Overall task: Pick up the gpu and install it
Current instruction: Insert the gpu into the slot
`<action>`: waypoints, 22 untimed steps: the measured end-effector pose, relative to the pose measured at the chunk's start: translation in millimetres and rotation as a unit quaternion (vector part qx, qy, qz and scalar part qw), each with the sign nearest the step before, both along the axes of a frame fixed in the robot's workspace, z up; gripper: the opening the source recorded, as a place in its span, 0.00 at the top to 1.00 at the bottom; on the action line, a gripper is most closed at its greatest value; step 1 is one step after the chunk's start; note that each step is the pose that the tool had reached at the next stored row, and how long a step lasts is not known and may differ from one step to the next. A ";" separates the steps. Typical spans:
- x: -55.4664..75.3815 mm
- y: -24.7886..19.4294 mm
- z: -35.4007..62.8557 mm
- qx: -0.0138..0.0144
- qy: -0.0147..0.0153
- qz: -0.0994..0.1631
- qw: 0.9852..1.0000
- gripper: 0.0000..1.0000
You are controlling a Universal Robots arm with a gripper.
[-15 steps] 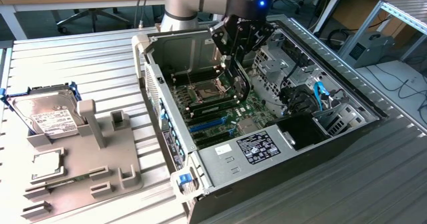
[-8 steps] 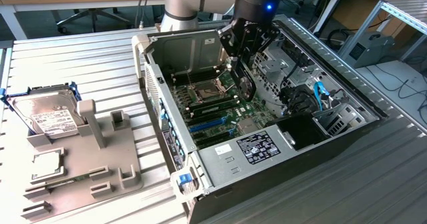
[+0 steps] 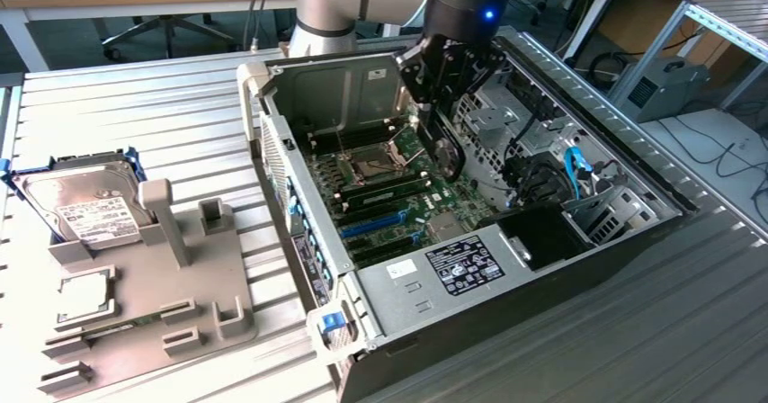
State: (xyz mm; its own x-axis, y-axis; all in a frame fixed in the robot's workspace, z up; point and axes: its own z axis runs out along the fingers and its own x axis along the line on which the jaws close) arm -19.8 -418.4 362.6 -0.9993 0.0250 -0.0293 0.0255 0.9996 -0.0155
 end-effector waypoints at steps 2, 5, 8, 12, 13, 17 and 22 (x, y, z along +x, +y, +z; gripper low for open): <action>0.0 0.0 0.0 0.000 0.000 0.011 1.000 0.74; 0.0 0.0 0.0 0.000 0.000 0.026 1.000 0.74; 0.0 0.0 0.0 0.000 0.000 0.038 0.999 0.74; 0.0 0.0 0.0 0.000 0.000 0.057 0.998 0.74; 0.0 0.0 0.0 0.000 0.000 0.061 0.998 0.74; 0.0 0.0 0.0 0.000 0.000 0.077 0.997 0.74; 0.0 0.0 0.0 0.000 0.000 0.096 0.995 0.74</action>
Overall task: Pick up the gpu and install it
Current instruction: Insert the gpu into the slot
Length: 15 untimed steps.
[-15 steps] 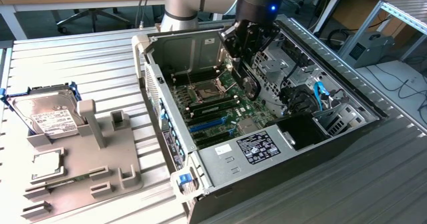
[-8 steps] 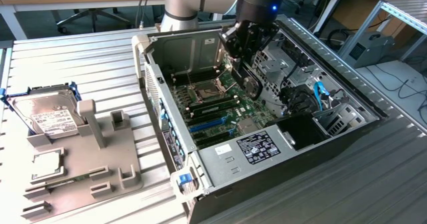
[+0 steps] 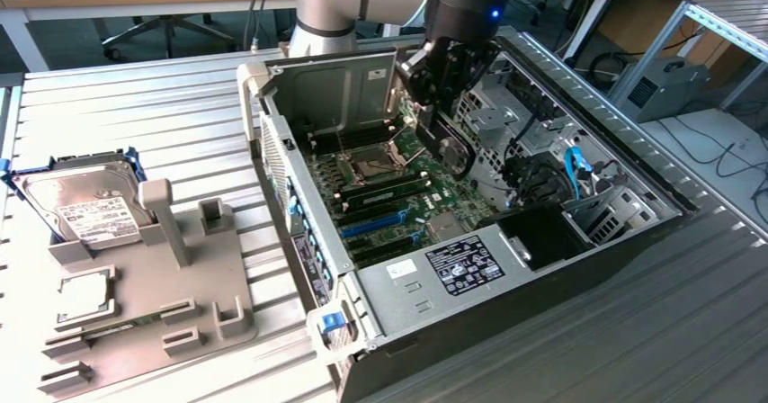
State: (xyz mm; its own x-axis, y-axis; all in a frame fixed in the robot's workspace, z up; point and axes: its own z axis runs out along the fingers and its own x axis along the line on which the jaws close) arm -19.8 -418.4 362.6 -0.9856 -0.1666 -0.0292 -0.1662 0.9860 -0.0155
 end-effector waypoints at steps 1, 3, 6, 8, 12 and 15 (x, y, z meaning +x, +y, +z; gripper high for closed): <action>0.0 0.0 0.0 0.000 0.000 0.004 1.000 0.74; 0.0 0.0 0.0 0.000 0.000 0.011 1.000 0.74; 0.0 0.0 0.0 0.000 0.000 0.020 1.000 0.74; 0.0 0.0 0.0 0.000 0.000 0.025 1.000 0.74; 0.0 0.0 0.0 0.000 0.000 0.035 0.999 0.74; 0.0 0.0 0.0 0.000 0.000 0.044 0.999 0.74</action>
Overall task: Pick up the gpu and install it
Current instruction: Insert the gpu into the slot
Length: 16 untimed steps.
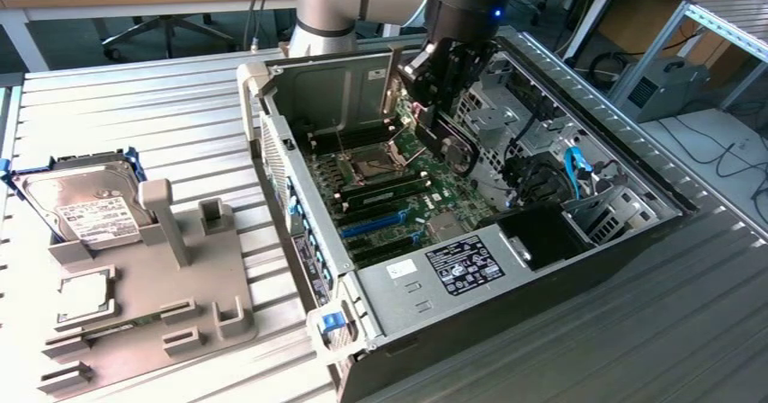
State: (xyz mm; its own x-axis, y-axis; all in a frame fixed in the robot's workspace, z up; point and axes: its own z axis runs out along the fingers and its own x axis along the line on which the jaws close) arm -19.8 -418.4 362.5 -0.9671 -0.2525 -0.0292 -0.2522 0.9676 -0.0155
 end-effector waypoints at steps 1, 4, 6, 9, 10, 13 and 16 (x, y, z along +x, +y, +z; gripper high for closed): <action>0.0 0.0 0.0 0.000 0.000 0.003 1.000 0.74; 0.0 0.0 0.0 0.000 0.000 0.010 1.000 0.74; 0.0 0.0 0.0 0.000 0.000 0.015 1.000 0.74; 0.0 0.0 0.0 0.000 0.000 0.023 1.000 0.74; 0.0 0.0 0.0 0.000 0.000 0.025 1.000 0.74; 0.0 0.0 -0.1 0.000 0.000 0.034 0.999 0.74; 0.0 0.0 0.0 0.000 0.000 0.042 0.999 0.74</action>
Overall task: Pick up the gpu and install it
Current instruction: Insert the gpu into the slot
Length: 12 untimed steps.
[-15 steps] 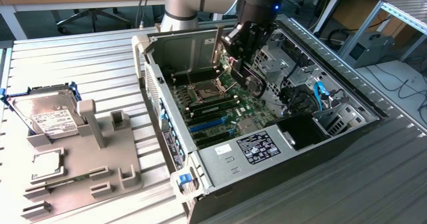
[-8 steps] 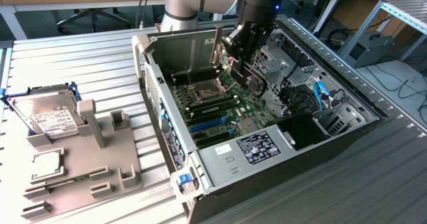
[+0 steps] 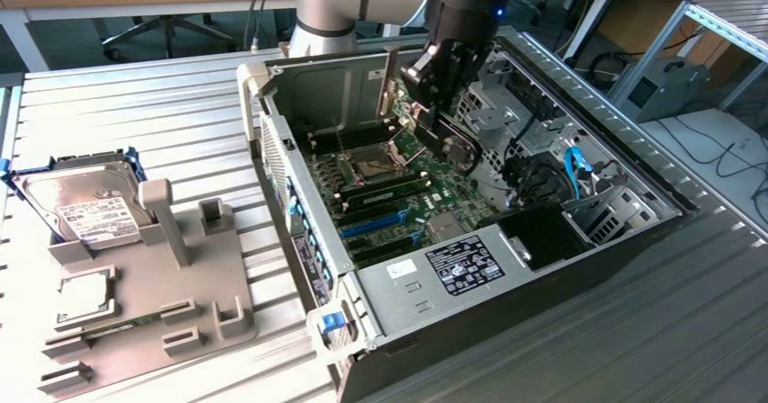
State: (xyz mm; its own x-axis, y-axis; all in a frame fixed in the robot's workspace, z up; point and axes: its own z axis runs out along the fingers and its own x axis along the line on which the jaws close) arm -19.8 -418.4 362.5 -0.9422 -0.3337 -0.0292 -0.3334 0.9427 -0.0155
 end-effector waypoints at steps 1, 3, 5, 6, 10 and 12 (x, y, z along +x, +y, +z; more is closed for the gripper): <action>0.0 0.0 0.0 0.000 0.000 0.003 1.000 0.74; 0.0 0.0 0.0 0.000 0.000 0.007 1.000 0.74; 0.0 0.0 0.0 0.000 0.000 0.012 1.000 0.74; 0.0 0.0 0.0 0.000 0.000 0.015 1.000 0.74; 0.0 0.0 0.0 0.000 0.000 0.024 1.000 0.74; 0.0 0.0 0.0 0.000 0.000 0.029 1.000 0.74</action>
State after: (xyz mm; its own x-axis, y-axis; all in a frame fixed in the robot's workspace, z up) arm -19.8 -418.4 362.5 -0.9213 -0.3878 -0.0292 -0.3875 0.9217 -0.0155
